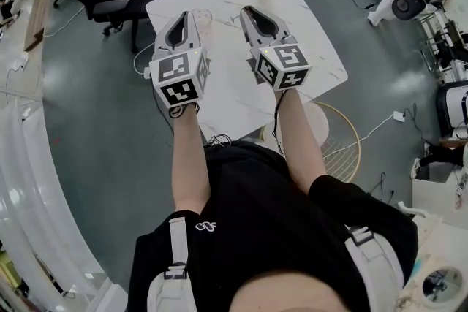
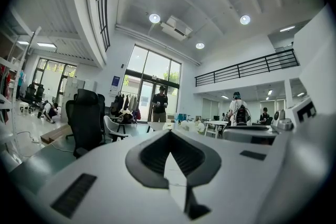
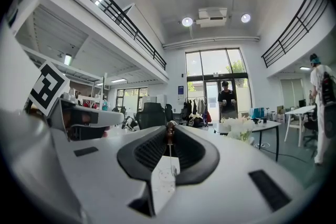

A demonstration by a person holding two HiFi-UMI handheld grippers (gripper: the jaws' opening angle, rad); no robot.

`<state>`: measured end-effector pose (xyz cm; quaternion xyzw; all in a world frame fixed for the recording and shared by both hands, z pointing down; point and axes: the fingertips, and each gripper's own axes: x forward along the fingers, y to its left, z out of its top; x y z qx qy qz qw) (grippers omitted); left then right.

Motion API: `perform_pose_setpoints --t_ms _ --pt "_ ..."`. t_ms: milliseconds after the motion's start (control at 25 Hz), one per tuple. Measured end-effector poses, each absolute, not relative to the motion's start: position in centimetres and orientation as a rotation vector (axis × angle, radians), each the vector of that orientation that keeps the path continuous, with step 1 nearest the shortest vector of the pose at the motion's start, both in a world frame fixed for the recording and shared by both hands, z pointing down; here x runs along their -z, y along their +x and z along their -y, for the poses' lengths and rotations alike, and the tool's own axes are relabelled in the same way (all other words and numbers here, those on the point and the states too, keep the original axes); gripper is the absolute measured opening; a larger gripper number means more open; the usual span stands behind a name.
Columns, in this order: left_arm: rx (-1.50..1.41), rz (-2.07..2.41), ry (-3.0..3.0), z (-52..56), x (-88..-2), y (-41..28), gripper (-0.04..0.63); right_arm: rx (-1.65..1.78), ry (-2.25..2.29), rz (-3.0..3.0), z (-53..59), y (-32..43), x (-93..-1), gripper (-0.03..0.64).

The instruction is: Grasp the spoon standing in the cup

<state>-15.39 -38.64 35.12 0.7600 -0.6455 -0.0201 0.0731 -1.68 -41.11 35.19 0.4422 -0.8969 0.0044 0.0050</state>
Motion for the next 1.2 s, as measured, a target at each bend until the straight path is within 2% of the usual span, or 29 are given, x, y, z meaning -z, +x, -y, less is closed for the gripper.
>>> perform_pose_setpoints --t_ms 960,1080,1200 --pt "0.046 1.917 2.227 38.0 -36.9 -16.0 0.015 -0.073 1.379 2.818 40.8 -1.5 -36.1 0.049" --pt "-0.014 1.86 2.218 36.2 -39.1 -16.9 0.015 -0.076 1.372 2.783 40.8 -0.3 -37.0 0.049" --pt "-0.189 1.801 2.133 30.9 -46.0 -19.7 0.015 -0.194 1.414 2.763 41.7 1.5 -38.4 0.049"
